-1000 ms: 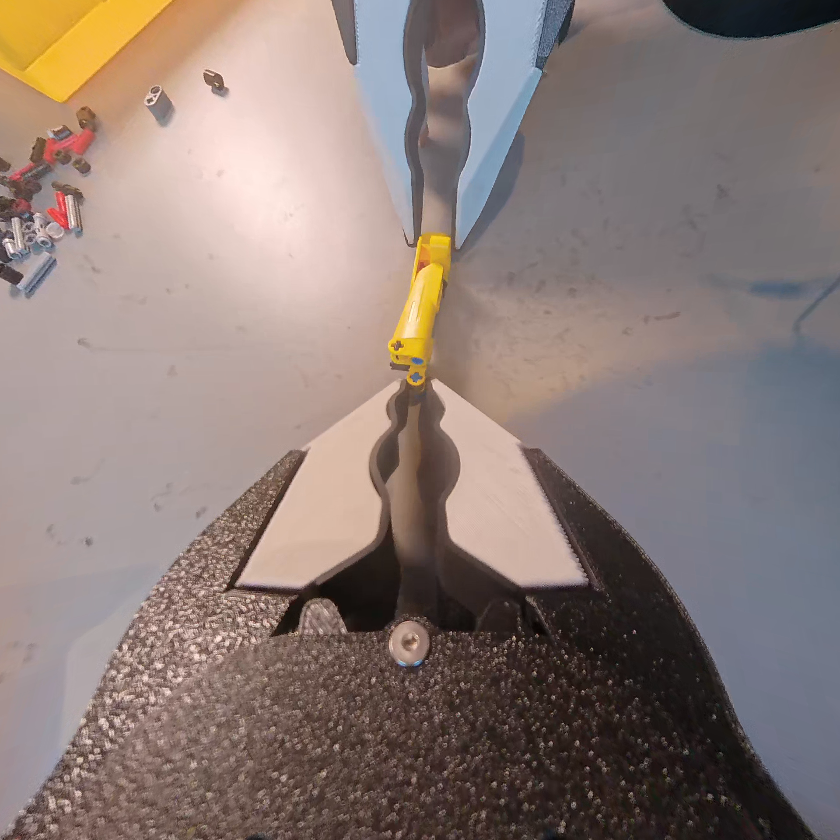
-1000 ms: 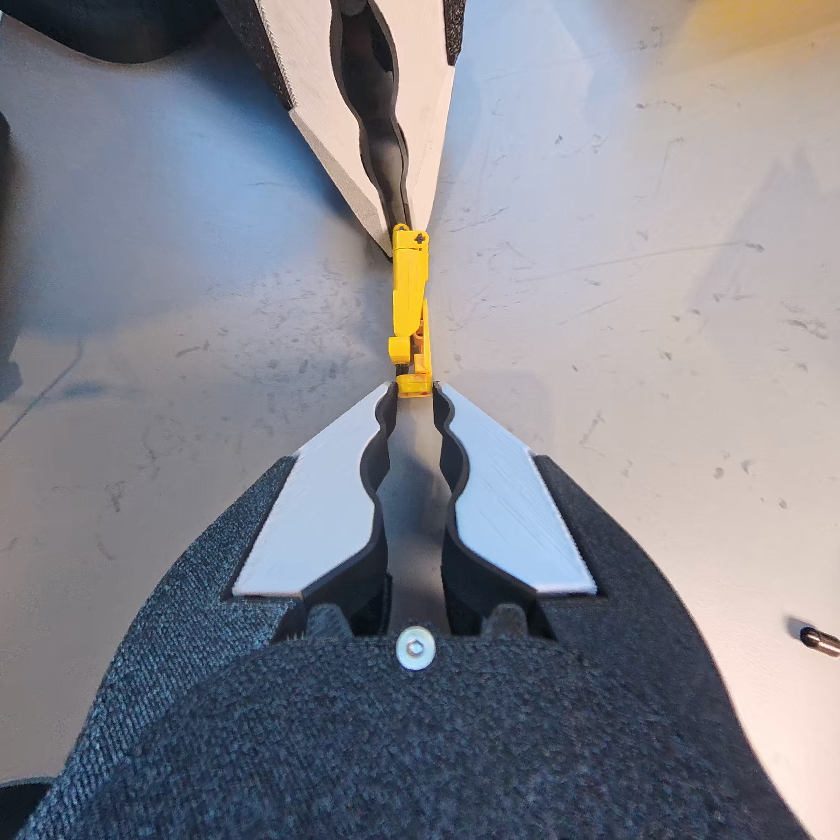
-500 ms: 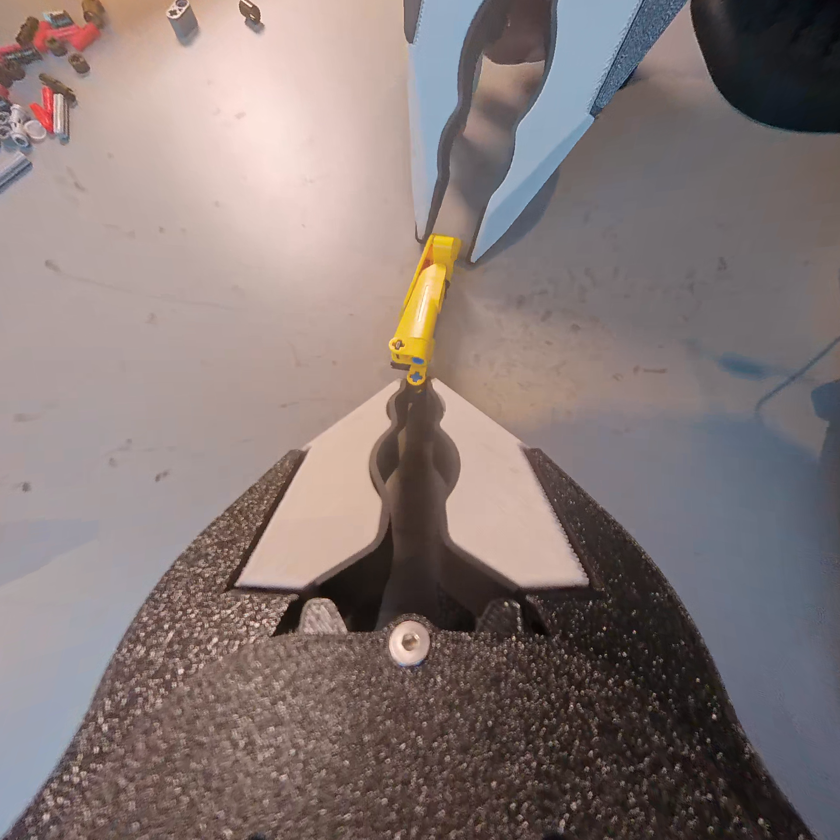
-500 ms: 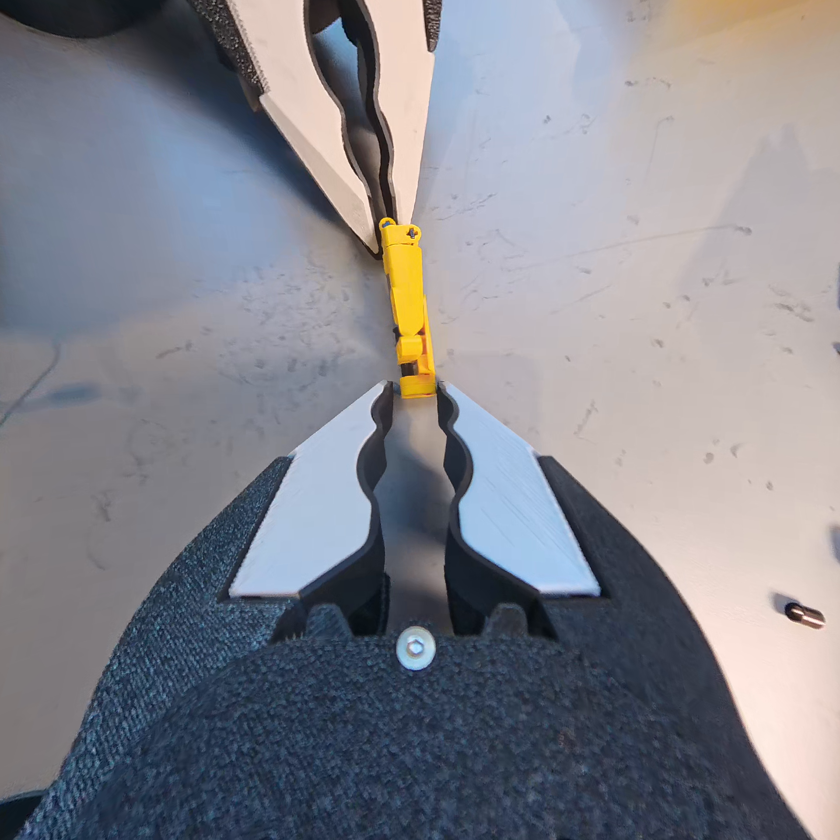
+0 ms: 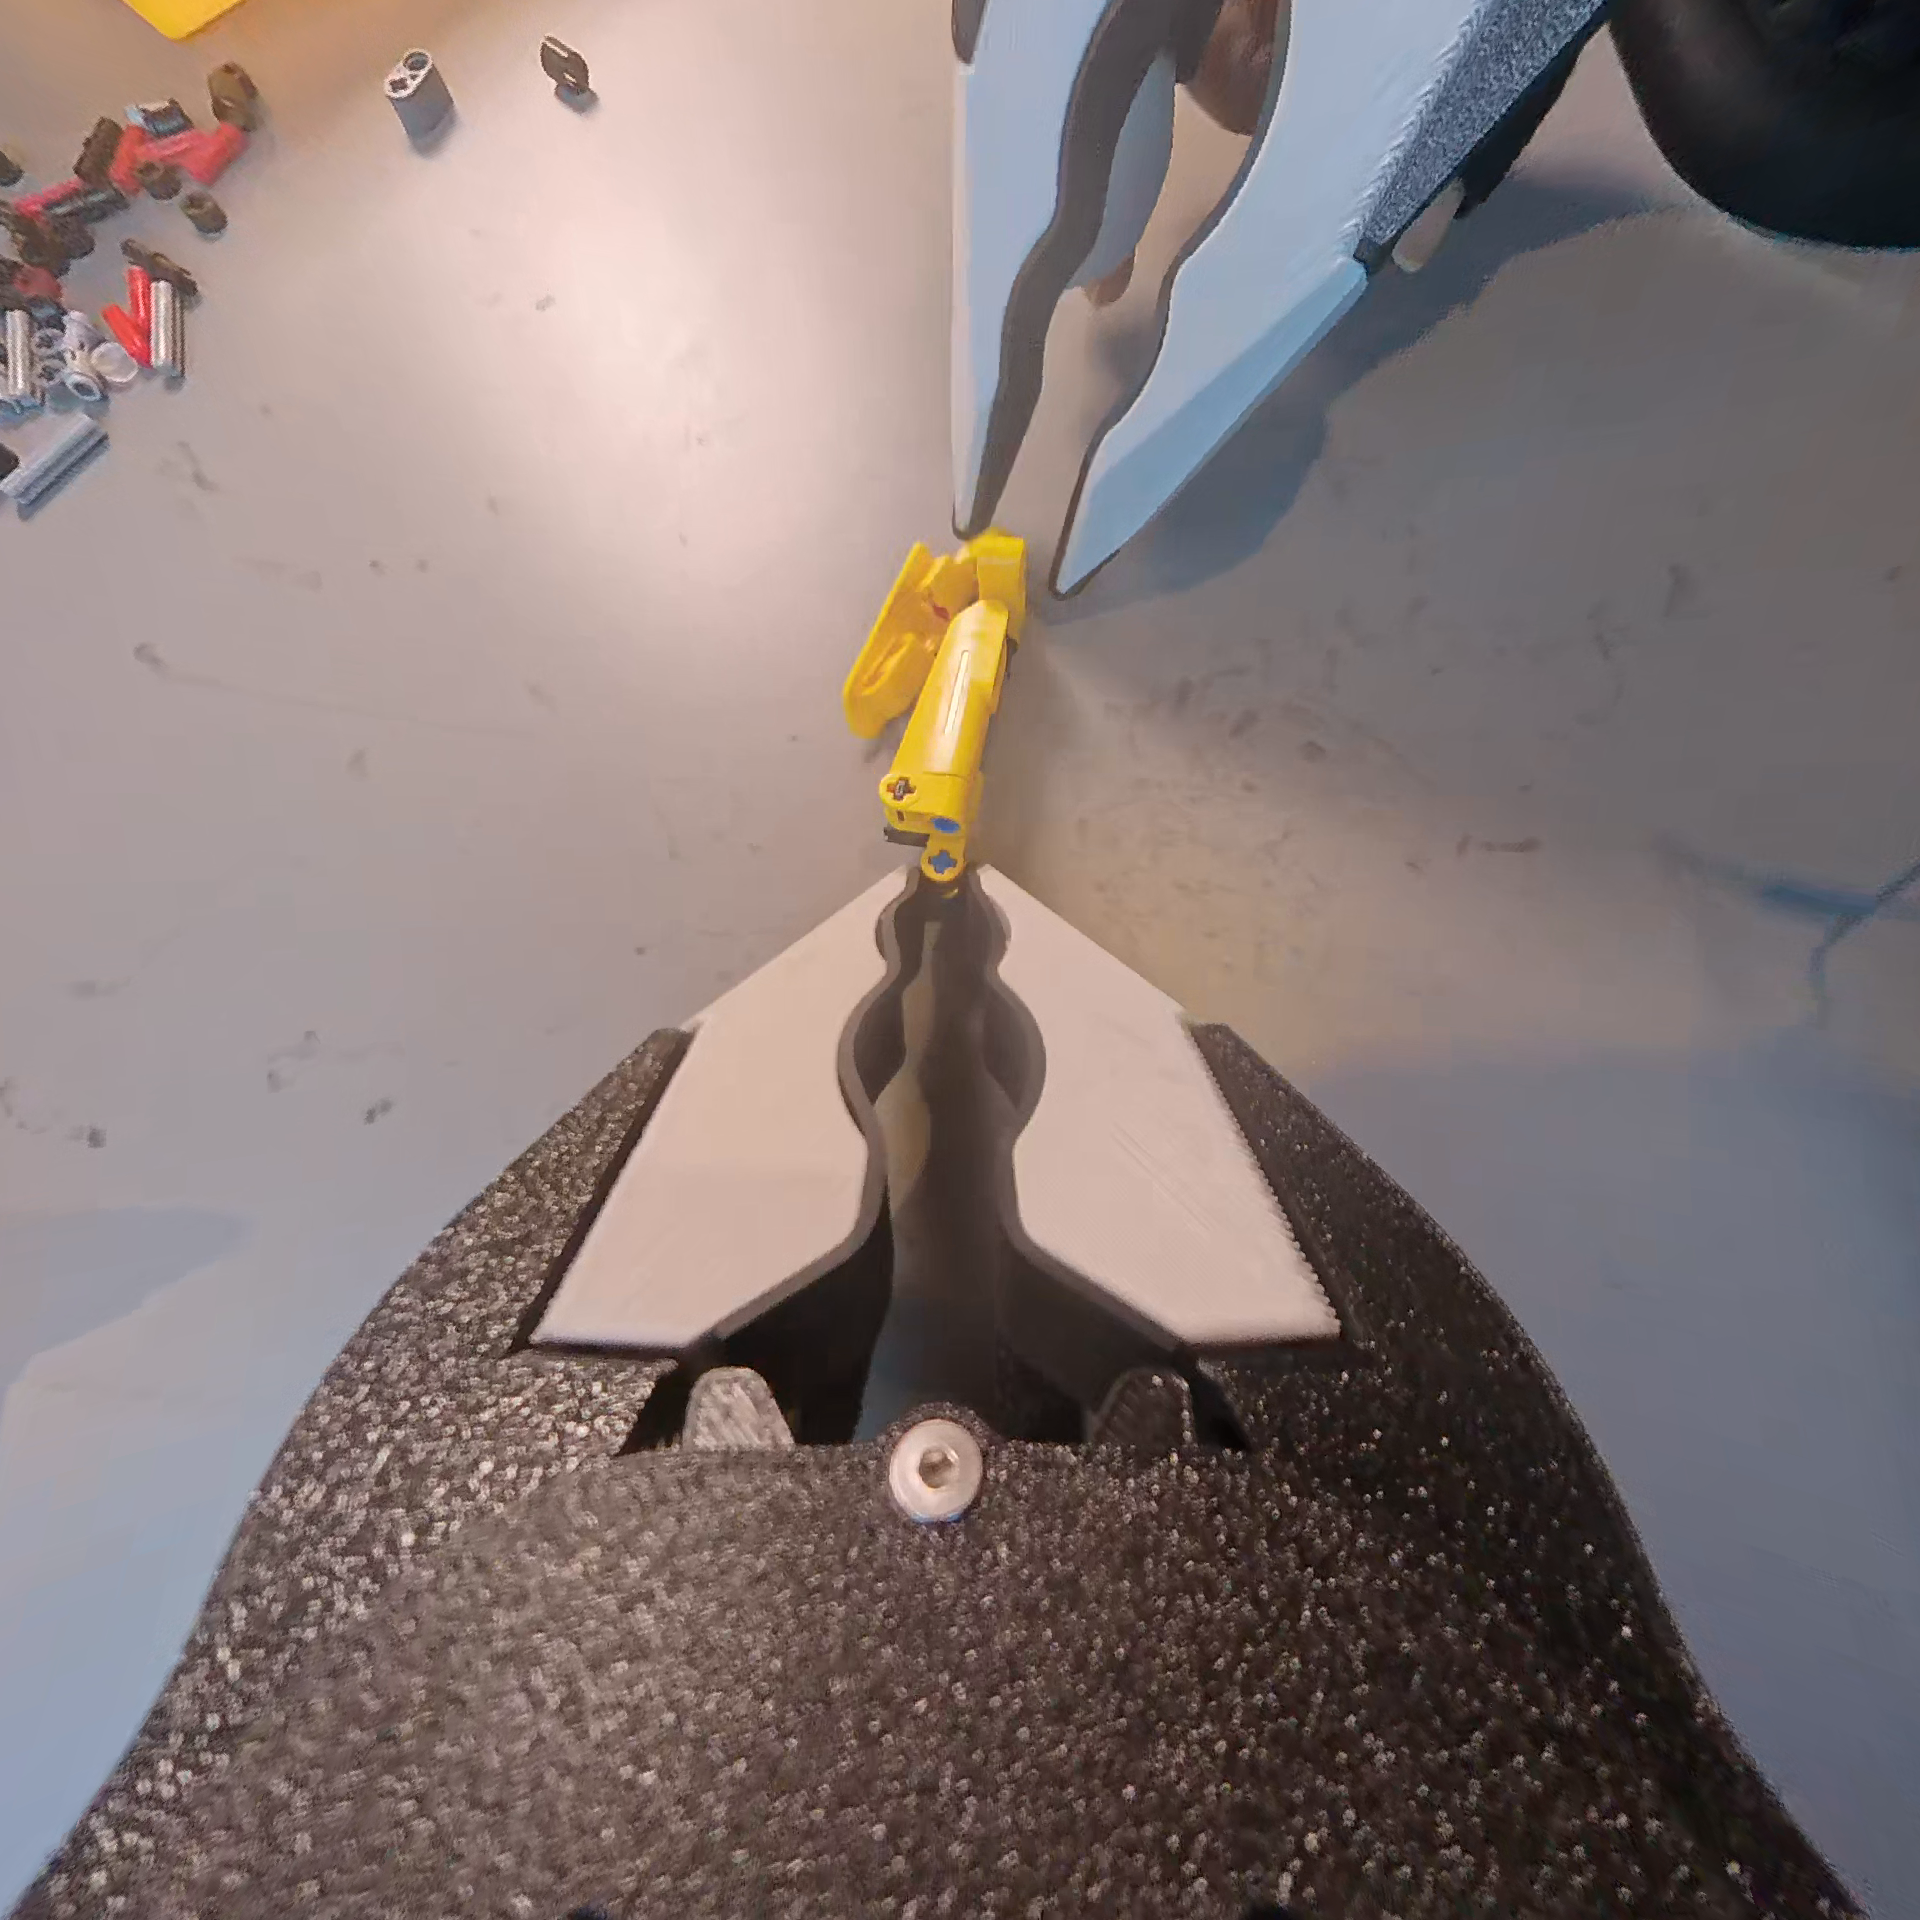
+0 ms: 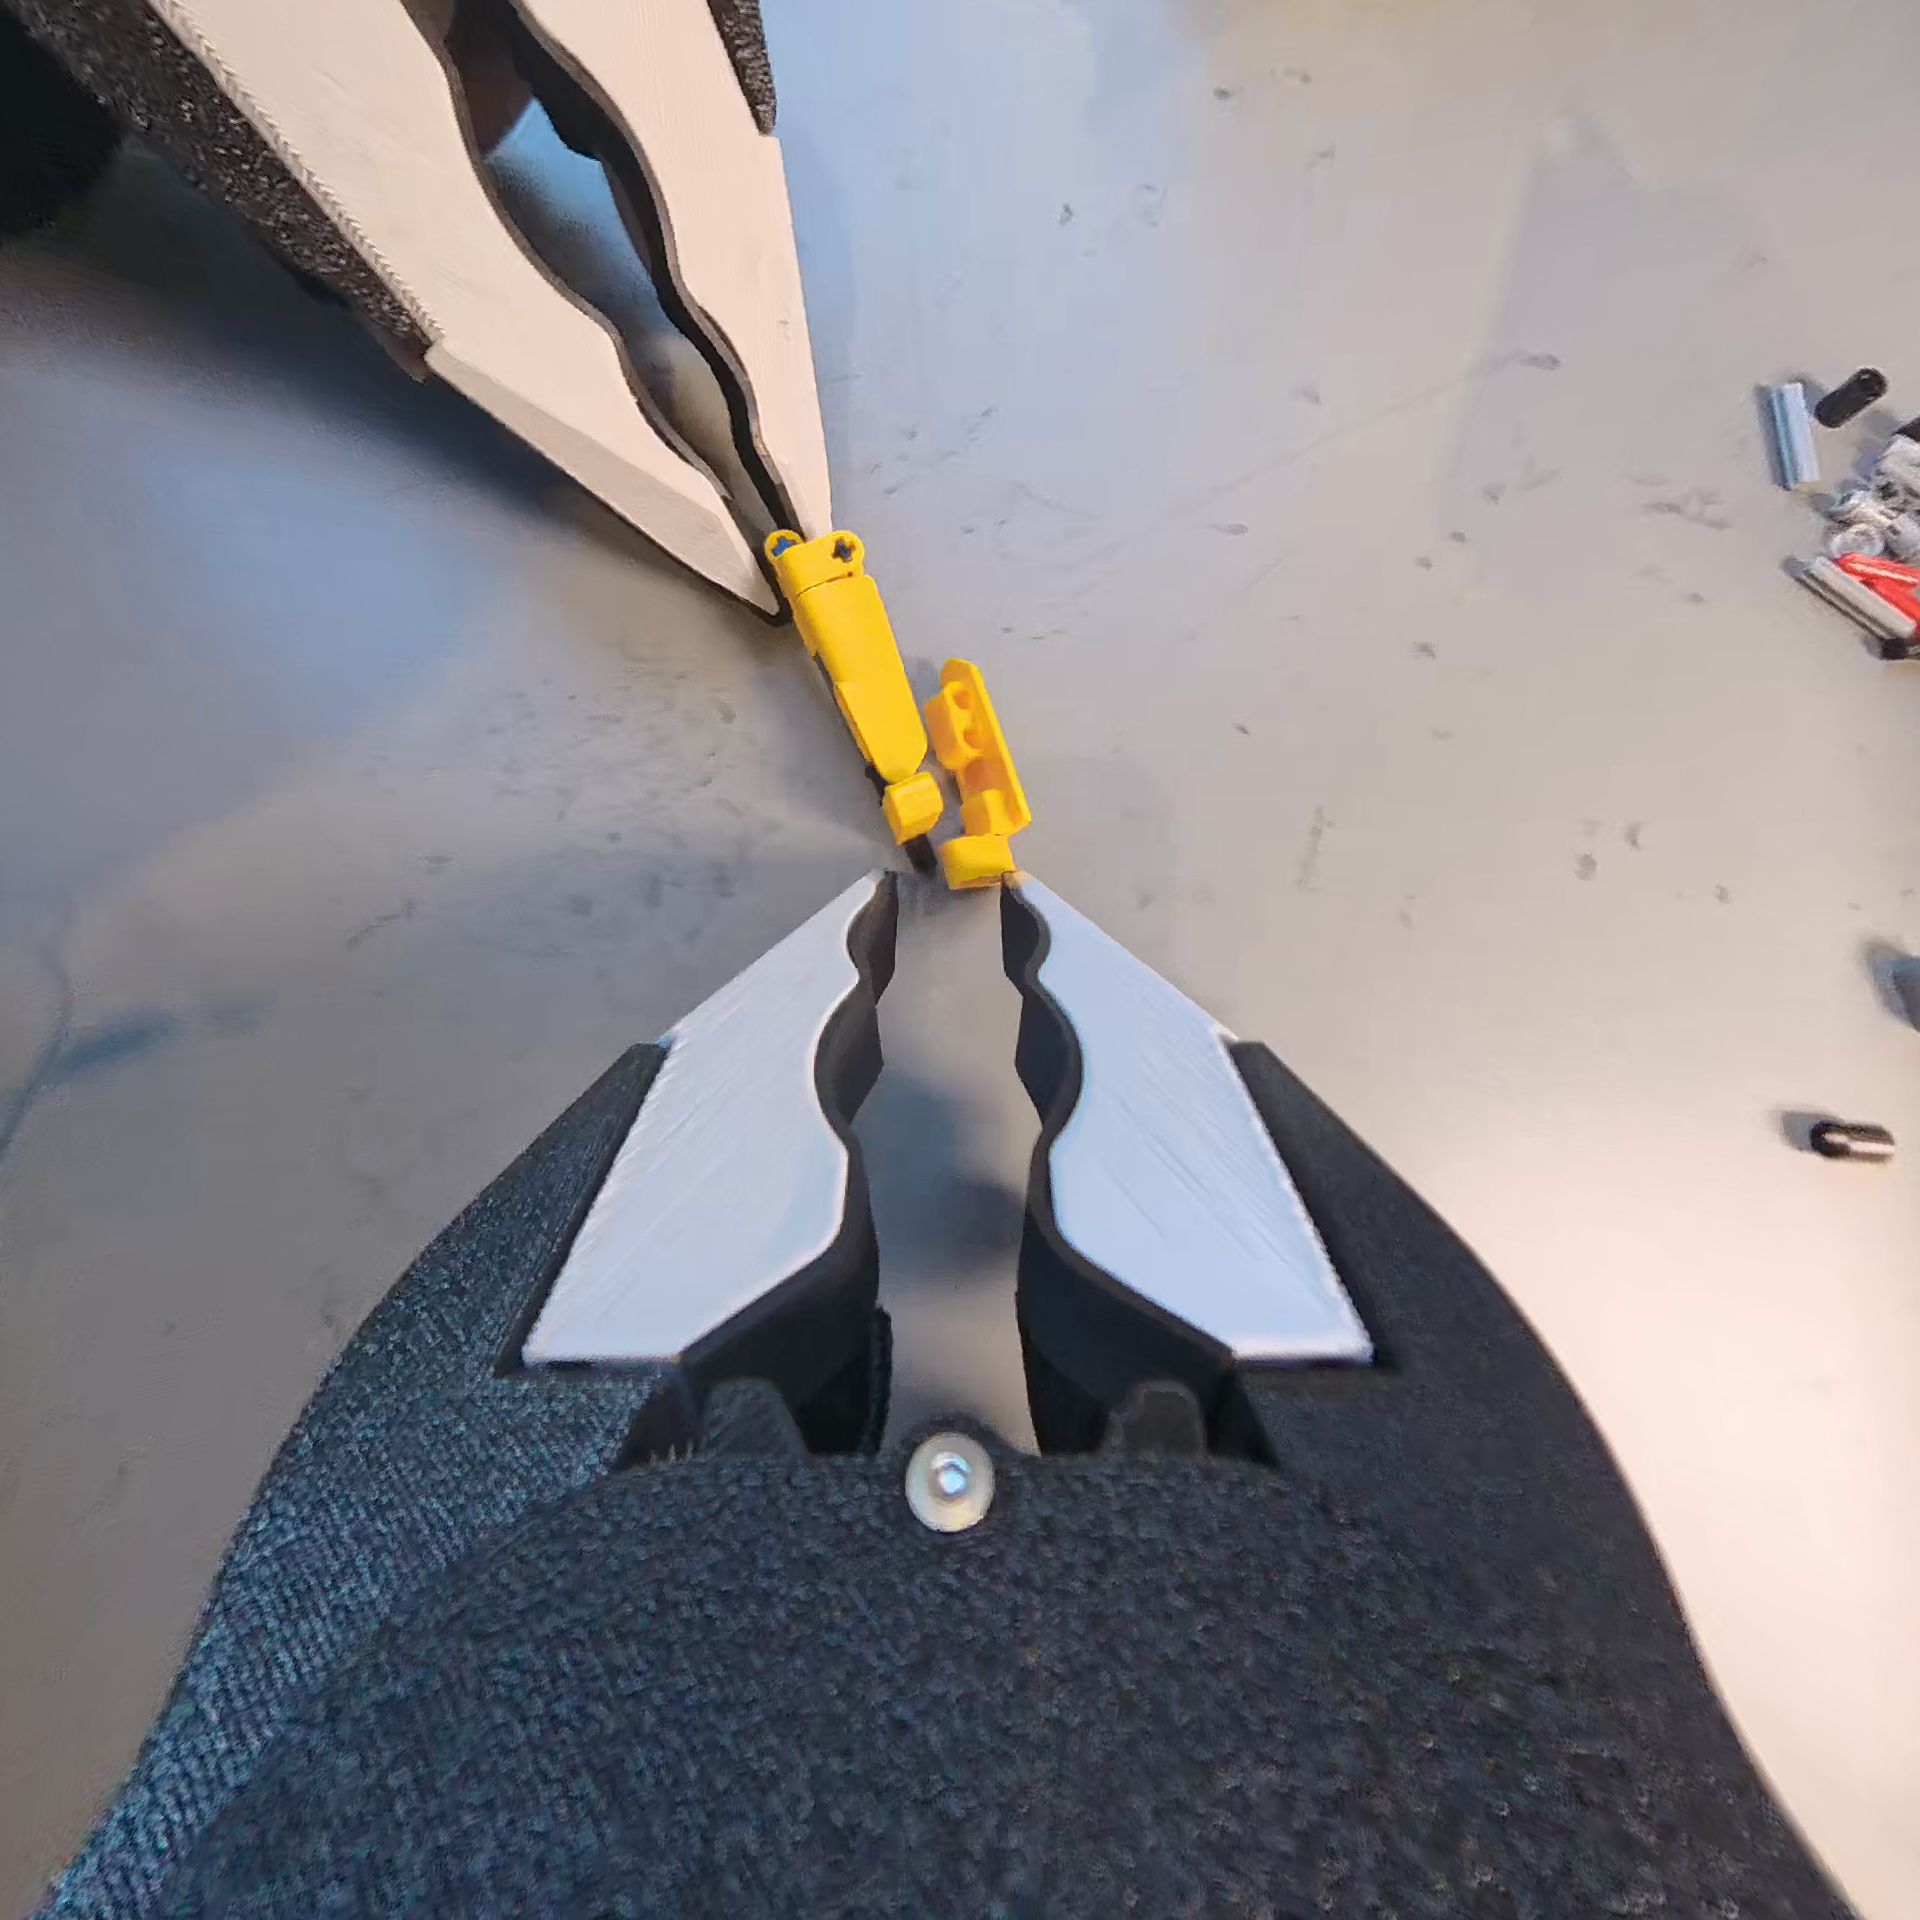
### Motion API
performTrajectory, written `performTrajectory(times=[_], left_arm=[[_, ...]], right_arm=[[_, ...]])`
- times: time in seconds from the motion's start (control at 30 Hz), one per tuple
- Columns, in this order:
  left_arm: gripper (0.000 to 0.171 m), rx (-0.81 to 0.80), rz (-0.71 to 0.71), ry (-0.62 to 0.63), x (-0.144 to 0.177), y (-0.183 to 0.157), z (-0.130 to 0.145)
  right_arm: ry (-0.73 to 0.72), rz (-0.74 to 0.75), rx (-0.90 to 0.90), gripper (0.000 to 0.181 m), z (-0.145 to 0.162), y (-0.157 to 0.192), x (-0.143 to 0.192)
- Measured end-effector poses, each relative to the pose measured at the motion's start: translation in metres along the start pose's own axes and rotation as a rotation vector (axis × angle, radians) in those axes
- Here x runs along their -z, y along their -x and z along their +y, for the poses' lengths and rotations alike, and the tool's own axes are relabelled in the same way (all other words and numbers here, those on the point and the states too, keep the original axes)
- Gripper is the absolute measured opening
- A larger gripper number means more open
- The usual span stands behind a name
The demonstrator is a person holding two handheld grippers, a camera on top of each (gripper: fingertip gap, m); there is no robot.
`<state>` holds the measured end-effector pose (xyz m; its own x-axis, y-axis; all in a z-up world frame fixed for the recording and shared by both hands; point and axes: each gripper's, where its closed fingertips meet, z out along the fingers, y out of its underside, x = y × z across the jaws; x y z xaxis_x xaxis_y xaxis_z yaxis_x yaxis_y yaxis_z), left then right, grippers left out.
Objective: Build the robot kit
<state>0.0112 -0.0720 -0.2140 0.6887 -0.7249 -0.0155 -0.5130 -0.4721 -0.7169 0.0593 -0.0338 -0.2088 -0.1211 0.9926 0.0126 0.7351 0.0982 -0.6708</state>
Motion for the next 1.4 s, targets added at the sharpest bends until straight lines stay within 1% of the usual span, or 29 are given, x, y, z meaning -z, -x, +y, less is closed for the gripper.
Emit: performTrajectory(times=[0.1, 0.23, 0.33, 0.43, 0.5, 0.63, 0.67, 0.7, 0.77, 0.87, 1.0, 1.07, 1.2, 1.27, 1.33, 1.37, 1.4], left_arm=[[0.006, 0.007, 0.004, 0.003, 0.000, 0.000, 0.000], [0.006, 0.004, 0.009, 0.007, 0.000, 0.000, 0.000], [0.006, 0.051, 0.064, -0.001, 0.005, 0.000, 0.000], [0.006, 0.105, 0.128, -0.038, 0.017, 0.003, -0.006], [0.006, 0.106, 0.156, -0.079, 0.027, 0.004, -0.012], [0.006, 0.116, 0.113, -0.095, 0.037, 0.018, -0.012], [0.006, 0.126, 0.103, -0.100, 0.038, 0.021, -0.012], [0.006, 0.134, 0.093, -0.101, 0.039, 0.024, -0.010], [0.006, 0.139, 0.068, -0.097, 0.041, 0.029, -0.007], [0.006, 0.142, 0.059, -0.092, 0.042, 0.032, -0.002], [0.006, 0.153, 0.071, -0.092, 0.041, 0.032, 0.000], [0.006, 0.157, 0.078, -0.094, 0.041, 0.030, 0.000], [0.006, 0.168, 0.101, -0.107, 0.042, 0.027, -0.003], [0.006, 0.176, 0.128, -0.101, 0.041, 0.023, -0.002], [0.006, 0.172, 0.143, -0.073, 0.038, 0.019, 0.002], [0.006, 0.167, 0.148, -0.058, 0.036, 0.017, 0.005], [0.006, 0.164, 0.149, -0.049, 0.035, 0.016, 0.006]], right_arm=[[0.015, -0.061, 0.050, 0.016, 0.002, 0.003, -0.003], [0.030, -0.082, 0.089, 0.017, 0.002, -0.002, 0.002], [-0.008, -0.085, 0.112, 0.019, -0.003, -0.005, 0.007], [-0.078, -0.089, 0.213, 0.021, -0.018, 0.002, 0.012], [-0.098, -0.096, 0.275, 0.022, -0.025, 0.009, 0.013], [-0.002, -0.062, 0.295, 0.022, -0.018, -0.008, 0.004], [0.009, -0.069, 0.287, 0.021, -0.016, -0.011, 0.002], [0.019, -0.076, 0.285, 0.016, -0.014, -0.012, -0.001], [0.049, -0.100, 0.301, 0.010, -0.007, -0.006, -0.003], [0.028, -0.096, 0.303, 0.007, -0.004, 0.006, -0.003], [0.007, 0.000, 0.238, 0.007, -0.002, 0.012, -0.001], [0.008, 0.099, 0.215, 0.007, -0.002, 0.013, 0.000], [-0.005, 0.318, 0.236, 0.007, -0.001, 0.021, 0.001], [0.010, 0.401, 0.309, 0.008, 0.000, 0.028, 0.002], [0.013, 0.415, 0.362, 0.008, 0.000, 0.036, 0.003], [0.012, 0.389, 0.346, 0.008, 0.000, 0.040, 0.003], [0.003, 0.338, 0.304, 0.012, 0.000, 0.043, 0.003]])
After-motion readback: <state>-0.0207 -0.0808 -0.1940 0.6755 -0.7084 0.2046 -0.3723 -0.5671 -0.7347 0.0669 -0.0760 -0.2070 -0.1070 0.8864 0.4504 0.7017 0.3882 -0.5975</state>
